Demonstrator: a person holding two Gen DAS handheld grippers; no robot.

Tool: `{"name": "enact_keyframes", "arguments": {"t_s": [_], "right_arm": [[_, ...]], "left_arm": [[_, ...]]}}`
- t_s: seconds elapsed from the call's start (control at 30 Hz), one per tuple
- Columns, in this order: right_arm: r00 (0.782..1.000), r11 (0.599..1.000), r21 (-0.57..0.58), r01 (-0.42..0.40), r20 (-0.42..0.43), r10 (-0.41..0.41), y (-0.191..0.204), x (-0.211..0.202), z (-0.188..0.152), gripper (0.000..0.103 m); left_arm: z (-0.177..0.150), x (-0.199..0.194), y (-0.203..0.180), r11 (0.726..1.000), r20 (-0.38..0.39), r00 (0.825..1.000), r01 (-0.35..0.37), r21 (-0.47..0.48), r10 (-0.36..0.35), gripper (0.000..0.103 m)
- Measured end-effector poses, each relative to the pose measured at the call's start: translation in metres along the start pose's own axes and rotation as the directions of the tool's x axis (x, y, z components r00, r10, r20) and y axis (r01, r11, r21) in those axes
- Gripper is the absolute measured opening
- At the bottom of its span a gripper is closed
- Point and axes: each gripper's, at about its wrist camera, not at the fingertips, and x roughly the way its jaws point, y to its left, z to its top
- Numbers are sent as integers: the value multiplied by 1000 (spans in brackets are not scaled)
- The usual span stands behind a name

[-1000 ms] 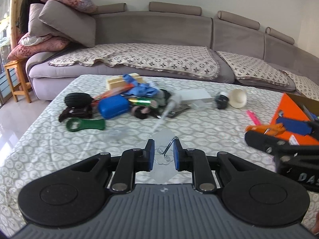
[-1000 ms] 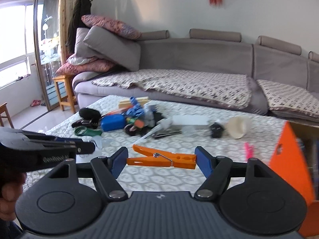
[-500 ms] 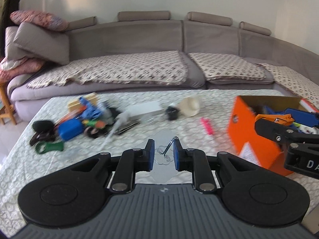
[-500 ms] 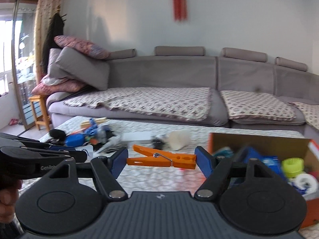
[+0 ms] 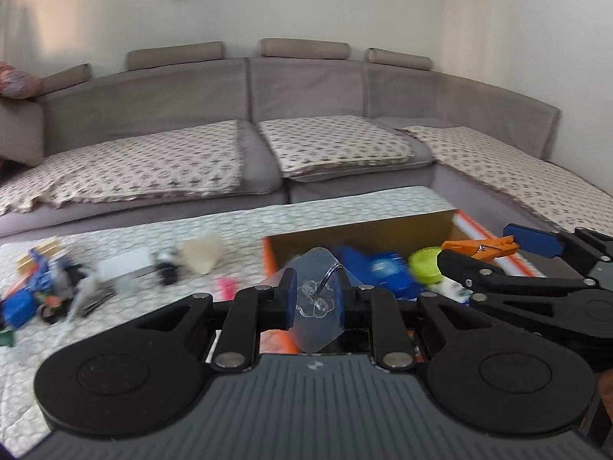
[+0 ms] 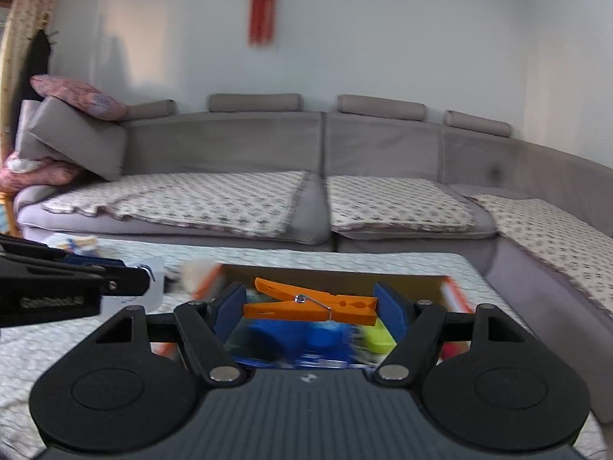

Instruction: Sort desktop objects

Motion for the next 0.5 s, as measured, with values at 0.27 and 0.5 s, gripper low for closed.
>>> {"name": "enact_keyframes", "arguments": {"t_s": [0.27, 0.5], "right_arm": [[996, 996, 44, 73, -46, -71, -30, 19, -19, 73], [995, 996, 54, 77, -70, -73, -35, 34, -31, 73]], "left_arm": [[-3, 36, -17, 998, -69, 996, 55, 20, -54, 20], [-5, 49, -26, 999, -113, 993, 31, 30, -27, 20]]}}
